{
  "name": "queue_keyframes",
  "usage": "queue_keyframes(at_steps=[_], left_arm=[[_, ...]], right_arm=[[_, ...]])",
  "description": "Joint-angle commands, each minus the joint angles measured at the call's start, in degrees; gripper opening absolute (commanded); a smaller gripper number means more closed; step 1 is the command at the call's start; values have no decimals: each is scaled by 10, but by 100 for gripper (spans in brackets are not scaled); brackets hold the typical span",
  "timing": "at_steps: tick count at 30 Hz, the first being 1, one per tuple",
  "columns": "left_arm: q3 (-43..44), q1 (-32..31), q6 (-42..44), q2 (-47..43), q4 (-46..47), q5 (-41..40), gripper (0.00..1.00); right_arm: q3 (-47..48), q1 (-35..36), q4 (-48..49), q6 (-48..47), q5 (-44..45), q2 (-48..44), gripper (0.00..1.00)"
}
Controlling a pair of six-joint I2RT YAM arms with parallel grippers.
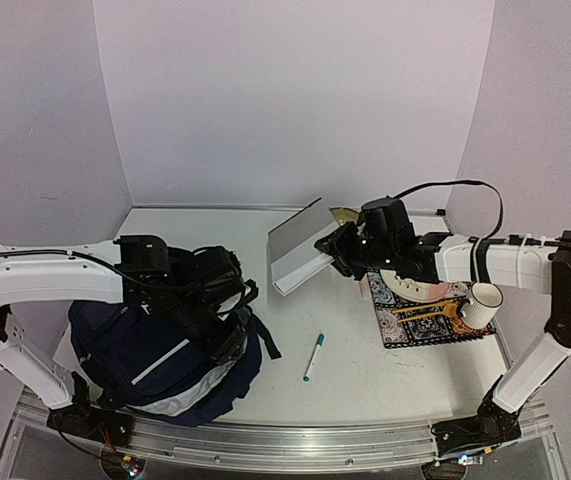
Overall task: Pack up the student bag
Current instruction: Pick up the largest pocket of the bag at the center of the board.
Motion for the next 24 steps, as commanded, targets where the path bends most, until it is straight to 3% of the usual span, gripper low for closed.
queue_keyframes(at_steps=[1, 8, 16, 20, 24], left_arm=[[-4, -2, -8, 17, -12, 33, 59], [-14, -2, 12, 58, -9, 69, 50], [13, 2, 40, 82, -10, 13, 13], [44, 42, 68, 81, -19, -25, 1], [83, 104, 114, 88, -30, -63, 0]], right_arm=[[-10, 0, 49, 0, -7, -28, 27], [-22, 0, 55, -4, -5, -38, 27], [-15, 0, 54, -26, -12, -41, 27], [-6, -1, 54, -43, -24, -41, 27], [2, -1, 54, -58, -48, -41, 27]])
